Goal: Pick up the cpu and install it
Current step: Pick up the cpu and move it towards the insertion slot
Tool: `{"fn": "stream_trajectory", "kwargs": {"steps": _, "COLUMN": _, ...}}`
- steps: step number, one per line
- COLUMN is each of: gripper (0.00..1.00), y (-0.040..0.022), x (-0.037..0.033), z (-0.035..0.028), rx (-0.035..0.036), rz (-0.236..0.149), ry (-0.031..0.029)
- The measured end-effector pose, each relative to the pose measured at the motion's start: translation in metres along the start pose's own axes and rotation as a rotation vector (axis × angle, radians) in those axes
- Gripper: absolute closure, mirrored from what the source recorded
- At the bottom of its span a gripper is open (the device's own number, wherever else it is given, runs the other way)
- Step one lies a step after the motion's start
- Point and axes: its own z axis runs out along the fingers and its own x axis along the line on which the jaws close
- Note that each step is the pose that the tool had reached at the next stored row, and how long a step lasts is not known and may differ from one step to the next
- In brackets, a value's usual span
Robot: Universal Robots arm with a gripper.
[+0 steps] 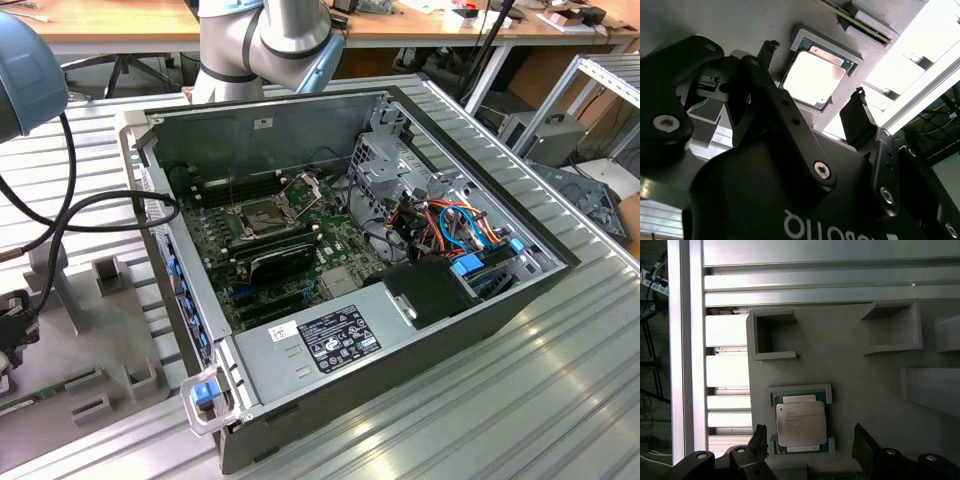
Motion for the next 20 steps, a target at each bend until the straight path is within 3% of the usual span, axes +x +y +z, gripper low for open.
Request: {"fn": "stream_trajectory", "kwargs": {"steps": 20, "gripper": 0.21, "y": 0.0016, "x": -0.0003, "z": 0.0078, "rx": -0.0001, "rz": 0.000, "ry": -0.0001}}
